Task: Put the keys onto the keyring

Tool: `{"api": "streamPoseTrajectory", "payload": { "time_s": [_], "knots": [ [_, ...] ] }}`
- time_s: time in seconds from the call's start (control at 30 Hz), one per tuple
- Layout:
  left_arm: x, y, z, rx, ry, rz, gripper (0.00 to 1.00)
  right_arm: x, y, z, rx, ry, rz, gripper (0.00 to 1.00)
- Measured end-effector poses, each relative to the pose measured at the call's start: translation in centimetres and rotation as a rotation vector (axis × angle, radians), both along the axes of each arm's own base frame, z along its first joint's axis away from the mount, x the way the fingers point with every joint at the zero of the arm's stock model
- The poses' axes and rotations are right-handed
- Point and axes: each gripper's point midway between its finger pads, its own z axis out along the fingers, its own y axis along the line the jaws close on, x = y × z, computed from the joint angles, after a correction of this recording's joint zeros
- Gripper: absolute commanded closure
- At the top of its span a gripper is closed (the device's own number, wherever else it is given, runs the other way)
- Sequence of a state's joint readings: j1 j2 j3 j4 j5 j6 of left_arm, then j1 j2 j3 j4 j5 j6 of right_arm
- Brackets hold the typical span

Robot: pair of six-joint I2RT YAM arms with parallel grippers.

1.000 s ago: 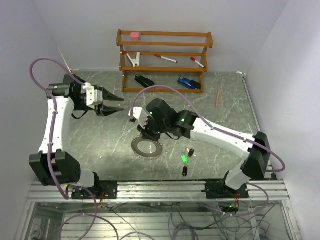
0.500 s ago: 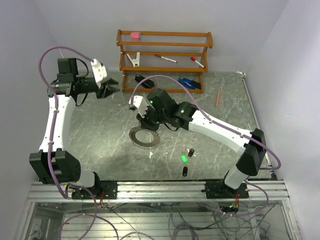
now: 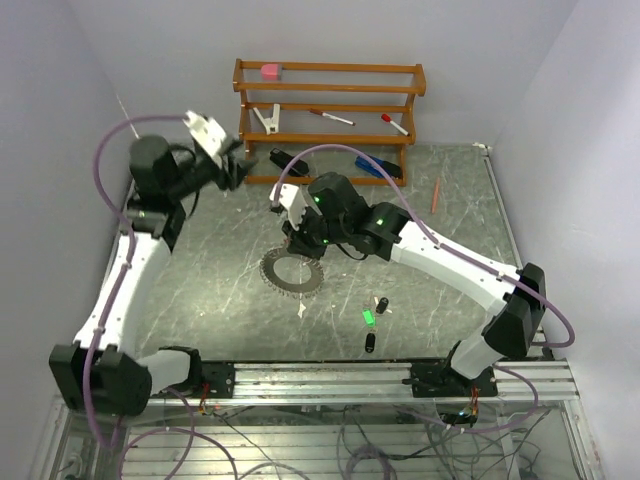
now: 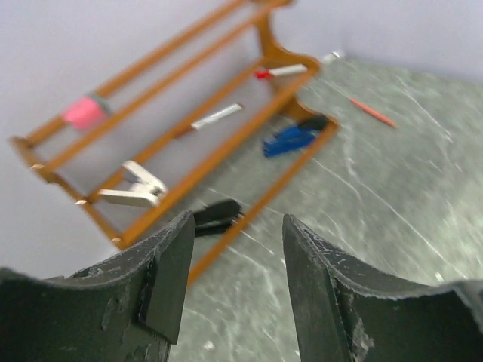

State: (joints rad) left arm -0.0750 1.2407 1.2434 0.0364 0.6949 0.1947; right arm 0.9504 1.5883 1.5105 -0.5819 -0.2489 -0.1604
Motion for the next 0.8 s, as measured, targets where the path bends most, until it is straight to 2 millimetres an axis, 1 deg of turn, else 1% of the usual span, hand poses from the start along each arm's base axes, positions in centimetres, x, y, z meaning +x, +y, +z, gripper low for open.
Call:
{"api": "streamPoseTrajectory", "payload": {
  "time_s": [0.07,0.1,0.17,0.23,0.27,0.37,0.47,0.53,0.63,0.73,0.8],
  "knots": [
    [-2.6,-1.7,-2.8,0.046,0.005,-0.053,0.38,0.1,-0.1,0.0,-0.001,0.004,-0.003,1.00],
    [-3.5,-2.2,-3.5,0.064,0.003,-0.070,0.37,0.1,-0.2,-0.1,-0.002,0.006,-0.005,1.00],
    [-5.2,-3.2,-4.6,0.102,-0.002,-0.107,0.37,0.2,-0.3,-0.1,-0.003,0.010,-0.011,1.00],
    [-6.2,-3.9,-4.8,0.114,0.006,-0.128,0.38,0.4,-0.4,-0.1,-0.003,0.014,-0.022,1.00],
    [-6.5,-4.0,-4.9,0.116,0.011,-0.131,0.38,0.5,-0.5,-0.2,-0.005,0.018,-0.031,1.00],
    [-7.1,-4.3,-5.9,0.105,0.091,-0.131,0.38,0.6,-0.7,-0.3,-0.010,0.033,-0.059,1.00],
    [-7.8,-4.4,-7.2,0.071,0.225,-0.127,0.39,0.4,-1.0,-0.5,-0.017,0.064,-0.092,1.00],
    [-8.3,-4.7,-7.2,0.048,0.283,-0.131,0.38,0.4,-1.1,-0.5,-0.017,0.091,-0.117,1.00],
    [-9.2,-5.0,-6.6,0.015,0.345,-0.140,0.37,0.4,-1.0,-0.2,-0.016,0.140,-0.156,1.00],
    [-9.8,-5.4,-6.3,0.014,0.366,-0.155,0.36,1.2,-0.4,0.3,-0.007,0.206,-0.205,1.00],
    [-10.1,-5.6,-6.8,0.036,0.372,-0.162,0.36,2.1,0.0,0.5,-0.003,0.270,-0.247,1.00]
  ]
}}
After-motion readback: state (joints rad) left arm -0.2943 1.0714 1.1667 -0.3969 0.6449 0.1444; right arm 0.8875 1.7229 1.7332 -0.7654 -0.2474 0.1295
